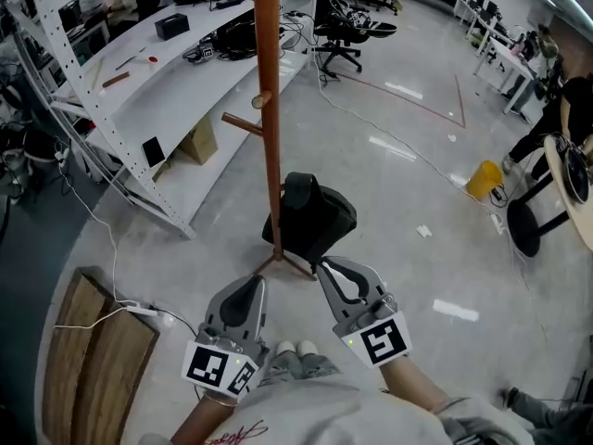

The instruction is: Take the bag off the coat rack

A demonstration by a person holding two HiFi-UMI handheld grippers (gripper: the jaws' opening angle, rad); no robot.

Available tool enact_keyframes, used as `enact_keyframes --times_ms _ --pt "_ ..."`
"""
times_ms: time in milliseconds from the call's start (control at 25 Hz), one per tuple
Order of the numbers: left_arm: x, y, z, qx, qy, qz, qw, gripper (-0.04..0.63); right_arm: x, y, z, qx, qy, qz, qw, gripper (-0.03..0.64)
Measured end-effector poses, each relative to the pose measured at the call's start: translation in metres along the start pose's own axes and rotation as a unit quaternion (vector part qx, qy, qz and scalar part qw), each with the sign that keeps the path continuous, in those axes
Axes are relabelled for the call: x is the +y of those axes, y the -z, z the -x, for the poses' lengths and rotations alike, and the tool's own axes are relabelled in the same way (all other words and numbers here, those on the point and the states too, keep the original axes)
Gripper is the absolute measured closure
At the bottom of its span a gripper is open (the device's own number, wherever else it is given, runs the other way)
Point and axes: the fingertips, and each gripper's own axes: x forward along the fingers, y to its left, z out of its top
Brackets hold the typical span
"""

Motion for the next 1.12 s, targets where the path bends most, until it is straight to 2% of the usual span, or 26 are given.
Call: enact_keyframes --times_ms 240,520,600,640,720,880,1120 --pt "0.012 0.011 -0.004 -0.002 -0.024 0.026 0.9994 0.577 -0.02 0.012 -0.022 -0.003 -0.003 0.009 1.0 0.594" --pt "0.013 0.041 -0.019 0.027 -0.023 0.031 0.9989 0.577 -0.053 0.052 -0.053 0.02 0.006 -0.005 1.0 0.592" --pt "0.016 0.05 -0.023 0.035 -0.027 0.033 0.9985 0.577 -0.064 0.068 -0.068 0.037 0.006 -0.02 0.999 0.561" --pt "0.017 0.053 -0.025 0.04 -0.029 0.031 0.9983 0.577 -0.07 0.077 -0.077 0.046 0.005 -0.029 0.998 0.476" --pt "0.017 0.059 -0.028 0.049 -0.03 0.019 0.9982 0.577 -0.081 0.094 -0.098 0.055 0.005 -0.04 0.998 0.415" --pt "0.014 0.067 -0.034 0.057 -0.027 -0.009 0.998 0.577 -0.096 0.131 -0.137 0.077 -0.004 -0.052 0.996 0.393" --pt "0.014 0.081 -0.034 0.088 -0.011 -0.049 0.9948 0.577 -0.104 0.155 -0.165 0.088 -0.008 -0.084 0.993 0.393"
